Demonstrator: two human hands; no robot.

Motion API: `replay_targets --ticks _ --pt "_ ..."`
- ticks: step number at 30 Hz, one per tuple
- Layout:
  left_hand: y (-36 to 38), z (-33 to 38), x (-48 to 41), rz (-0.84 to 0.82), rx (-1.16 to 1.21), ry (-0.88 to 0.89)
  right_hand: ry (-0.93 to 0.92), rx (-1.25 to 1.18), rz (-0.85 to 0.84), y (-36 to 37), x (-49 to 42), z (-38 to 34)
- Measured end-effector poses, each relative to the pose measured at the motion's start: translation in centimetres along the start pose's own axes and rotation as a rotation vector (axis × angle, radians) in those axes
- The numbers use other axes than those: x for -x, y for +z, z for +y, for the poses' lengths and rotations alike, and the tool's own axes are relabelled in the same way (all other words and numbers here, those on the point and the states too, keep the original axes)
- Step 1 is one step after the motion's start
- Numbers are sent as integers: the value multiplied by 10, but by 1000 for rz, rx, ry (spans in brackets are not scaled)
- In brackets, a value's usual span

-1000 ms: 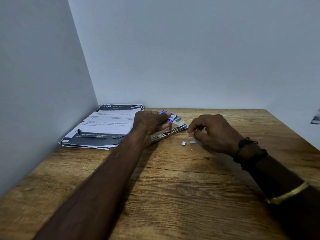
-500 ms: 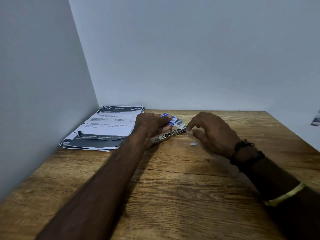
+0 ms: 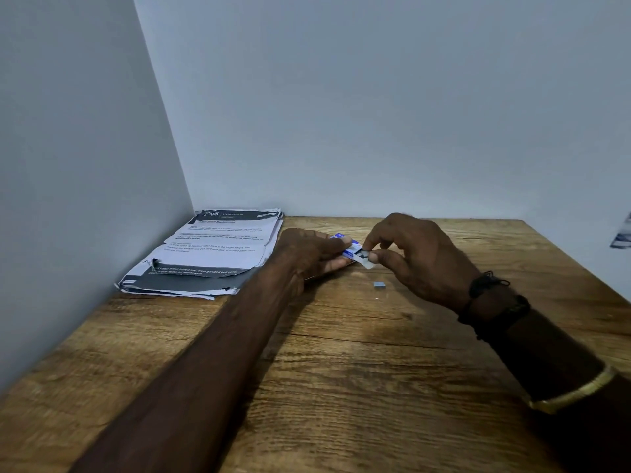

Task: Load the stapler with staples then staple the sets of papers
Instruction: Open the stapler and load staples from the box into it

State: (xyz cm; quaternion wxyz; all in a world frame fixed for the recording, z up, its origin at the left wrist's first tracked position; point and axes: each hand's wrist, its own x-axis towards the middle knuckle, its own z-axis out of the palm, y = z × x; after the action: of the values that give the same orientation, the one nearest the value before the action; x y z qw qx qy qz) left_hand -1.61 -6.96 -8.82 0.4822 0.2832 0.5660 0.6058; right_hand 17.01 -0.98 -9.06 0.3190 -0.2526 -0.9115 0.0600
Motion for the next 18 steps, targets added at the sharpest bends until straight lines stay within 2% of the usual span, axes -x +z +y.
replay_targets --ticks 14,18 --pt "-2 -3 -6 -60 -62 -7 71 -105 1 -2 -2 -1" --pt "-5 -2 -8 -60 -10 -15 129 -265 38 -2 -2 3"
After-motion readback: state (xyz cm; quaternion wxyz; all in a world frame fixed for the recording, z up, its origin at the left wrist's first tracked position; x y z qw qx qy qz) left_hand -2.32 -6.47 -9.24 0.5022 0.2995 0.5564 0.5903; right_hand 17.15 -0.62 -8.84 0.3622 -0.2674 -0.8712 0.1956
